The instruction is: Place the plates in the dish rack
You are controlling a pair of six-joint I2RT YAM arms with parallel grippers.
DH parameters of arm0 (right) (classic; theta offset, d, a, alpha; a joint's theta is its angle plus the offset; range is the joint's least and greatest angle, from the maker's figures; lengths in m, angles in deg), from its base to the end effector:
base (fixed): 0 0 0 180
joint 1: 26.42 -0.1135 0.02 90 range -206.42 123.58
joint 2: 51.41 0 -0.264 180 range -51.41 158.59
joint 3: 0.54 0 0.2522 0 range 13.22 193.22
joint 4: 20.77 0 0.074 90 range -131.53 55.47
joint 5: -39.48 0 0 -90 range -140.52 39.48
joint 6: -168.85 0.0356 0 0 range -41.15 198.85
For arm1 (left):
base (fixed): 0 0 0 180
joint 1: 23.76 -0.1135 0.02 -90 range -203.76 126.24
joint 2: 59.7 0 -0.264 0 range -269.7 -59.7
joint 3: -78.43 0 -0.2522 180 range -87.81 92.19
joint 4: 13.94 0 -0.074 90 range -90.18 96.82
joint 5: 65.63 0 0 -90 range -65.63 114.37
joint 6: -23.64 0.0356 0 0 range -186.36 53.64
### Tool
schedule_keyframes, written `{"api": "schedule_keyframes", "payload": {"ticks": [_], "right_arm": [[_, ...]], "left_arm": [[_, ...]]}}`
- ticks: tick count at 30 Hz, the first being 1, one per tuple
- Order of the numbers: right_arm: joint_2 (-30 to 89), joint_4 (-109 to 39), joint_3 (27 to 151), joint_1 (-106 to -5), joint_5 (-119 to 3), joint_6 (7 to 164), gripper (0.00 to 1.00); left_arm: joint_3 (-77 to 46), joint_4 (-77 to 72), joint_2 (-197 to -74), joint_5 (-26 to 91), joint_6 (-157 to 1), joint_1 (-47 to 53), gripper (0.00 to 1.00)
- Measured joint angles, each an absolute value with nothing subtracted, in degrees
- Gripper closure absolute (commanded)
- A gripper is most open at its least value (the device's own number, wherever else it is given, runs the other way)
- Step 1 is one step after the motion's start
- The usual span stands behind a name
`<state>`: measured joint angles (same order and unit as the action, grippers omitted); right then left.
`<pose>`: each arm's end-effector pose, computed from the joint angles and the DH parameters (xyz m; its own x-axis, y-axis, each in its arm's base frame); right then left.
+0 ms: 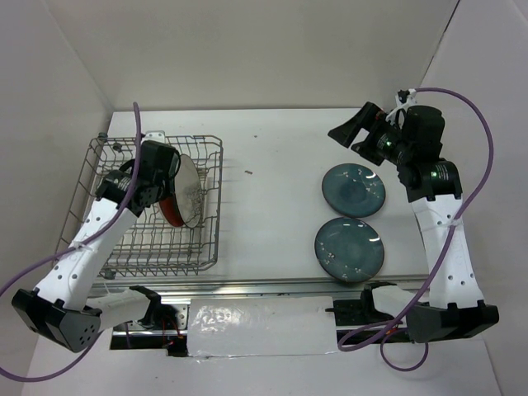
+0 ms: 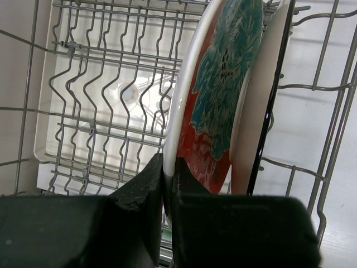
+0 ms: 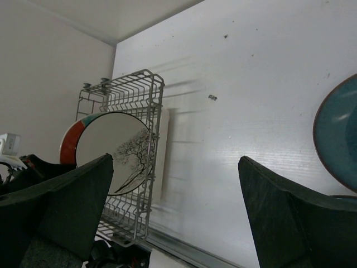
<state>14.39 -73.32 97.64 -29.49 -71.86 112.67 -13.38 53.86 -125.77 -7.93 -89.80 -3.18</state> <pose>0.2243 0.0250 0.4524 -0.5037 0.4922 -0.7100 -0.1332 0.7678 0.6267 0.2120 -0.0593 0.3753 -0.5937 -0.1362 -0.7931 -0.3145 0.9465 0.0728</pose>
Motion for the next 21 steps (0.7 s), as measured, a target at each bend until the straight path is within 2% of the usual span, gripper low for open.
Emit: {"api": "schedule_keyframes", "payload": {"ticks": [21], "right_arm": [[12.81,-74.19,92.44,-29.49,-69.79,112.17,0.00]], "left_arm": [[-12.15,55.63,-126.90,-9.54,-90.67,-1.43,1.00]]}}
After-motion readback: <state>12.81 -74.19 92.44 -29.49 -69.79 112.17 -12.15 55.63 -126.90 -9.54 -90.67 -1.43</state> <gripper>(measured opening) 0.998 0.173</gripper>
